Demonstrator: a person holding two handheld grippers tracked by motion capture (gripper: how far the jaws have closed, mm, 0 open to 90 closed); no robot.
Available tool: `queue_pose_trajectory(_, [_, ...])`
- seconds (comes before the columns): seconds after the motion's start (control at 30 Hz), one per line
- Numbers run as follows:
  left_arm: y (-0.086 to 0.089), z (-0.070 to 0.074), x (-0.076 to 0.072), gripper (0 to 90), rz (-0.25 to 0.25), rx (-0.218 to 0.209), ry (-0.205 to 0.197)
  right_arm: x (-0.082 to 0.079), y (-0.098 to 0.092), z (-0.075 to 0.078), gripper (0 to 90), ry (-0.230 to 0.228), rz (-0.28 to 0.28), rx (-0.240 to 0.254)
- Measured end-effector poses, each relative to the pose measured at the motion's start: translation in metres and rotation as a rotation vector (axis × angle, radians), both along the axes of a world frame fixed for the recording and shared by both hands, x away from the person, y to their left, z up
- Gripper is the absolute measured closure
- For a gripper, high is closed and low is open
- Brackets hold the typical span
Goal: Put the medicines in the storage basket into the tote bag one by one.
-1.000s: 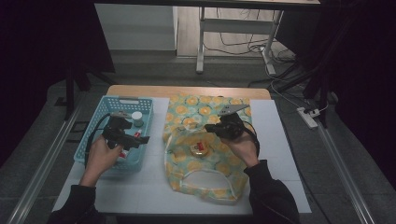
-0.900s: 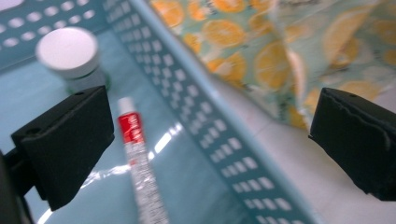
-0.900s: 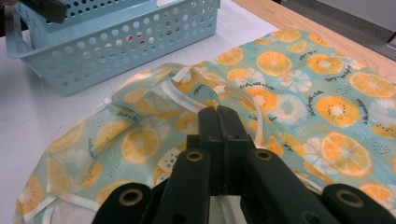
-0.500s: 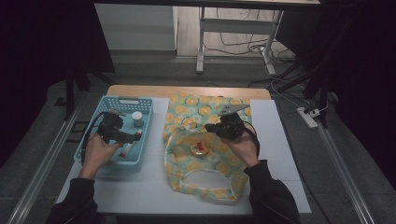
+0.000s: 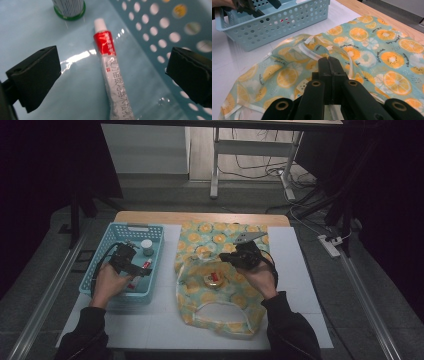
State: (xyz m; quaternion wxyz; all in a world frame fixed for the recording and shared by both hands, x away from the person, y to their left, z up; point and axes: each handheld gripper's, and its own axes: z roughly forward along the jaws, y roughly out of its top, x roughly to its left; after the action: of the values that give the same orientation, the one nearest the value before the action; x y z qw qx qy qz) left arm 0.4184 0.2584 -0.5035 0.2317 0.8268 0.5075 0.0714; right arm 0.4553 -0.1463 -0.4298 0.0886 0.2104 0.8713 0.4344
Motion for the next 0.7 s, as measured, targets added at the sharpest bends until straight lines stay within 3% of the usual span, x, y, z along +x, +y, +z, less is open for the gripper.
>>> queue_pose_trajectory(0.23, [-0.0053,-0.0074,0.0037,5.2,0.018,0.083,0.061,-0.0004,0.0001,0.0002,89.8,0.000,0.003,-0.002])
queue_pose_trajectory(0.5, [-0.0075,-0.0100,0.0050,38.2,0.015,0.109,0.083,-0.0006,-0.0009,0.0008,89.8,0.000,0.001,0.001])
queue_pose_trajectory(0.7, [-0.0066,-0.0106,0.0058,54.6,0.015,0.093,0.095,-0.0004,-0.0014,0.0011,89.8,-0.002,0.000,0.001])
